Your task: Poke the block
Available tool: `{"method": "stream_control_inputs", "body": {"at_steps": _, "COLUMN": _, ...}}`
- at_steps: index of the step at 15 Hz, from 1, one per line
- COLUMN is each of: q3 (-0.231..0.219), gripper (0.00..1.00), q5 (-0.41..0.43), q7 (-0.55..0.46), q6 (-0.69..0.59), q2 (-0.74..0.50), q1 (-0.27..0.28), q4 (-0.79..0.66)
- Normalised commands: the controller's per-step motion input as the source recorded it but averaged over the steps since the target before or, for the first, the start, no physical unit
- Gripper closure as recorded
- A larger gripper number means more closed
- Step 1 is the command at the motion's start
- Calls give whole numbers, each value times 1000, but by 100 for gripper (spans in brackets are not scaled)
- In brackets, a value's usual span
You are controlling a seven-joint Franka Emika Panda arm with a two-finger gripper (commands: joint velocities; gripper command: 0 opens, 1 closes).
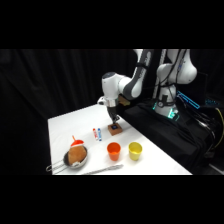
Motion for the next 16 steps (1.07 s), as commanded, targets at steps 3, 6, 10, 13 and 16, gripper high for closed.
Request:
{"method": "stream_control_inputs", "body": {"at_steps": 3, "q3": 3, "gripper": 100, "q5": 120, "q7": -130, "q6": 272, "q2": 161, "q1": -48, "q4": -7}}
{"method": "stream_control_inputs", "body": {"at_steps": 6, "q3": 34, "gripper": 100, "q5": 146, "q7": -165, "q6": 203, "q2": 126, "q1": -71, "q4": 13}}
{"method": "stream_control_inputs", "body": {"at_steps": 10, "q3": 25, "gripper": 100, "q5": 122, "q7": -176, "q6": 106, "q2": -40, "q1": -77, "q4": -43}}
{"method": "stream_control_inputs", "body": {"at_steps": 13, "q3": -37, "gripper": 100, "q5": 22, "q7": -114, "q6": -116, "q2": -309, "q1": -22, "q4": -122}}
{"method": "stream_control_inputs", "body": {"at_steps": 16, "q3": -51, "gripper": 100, "q5": -9, "q7": -95, "q6": -332, "q2": -449, "q1": 8, "q4": -106}}
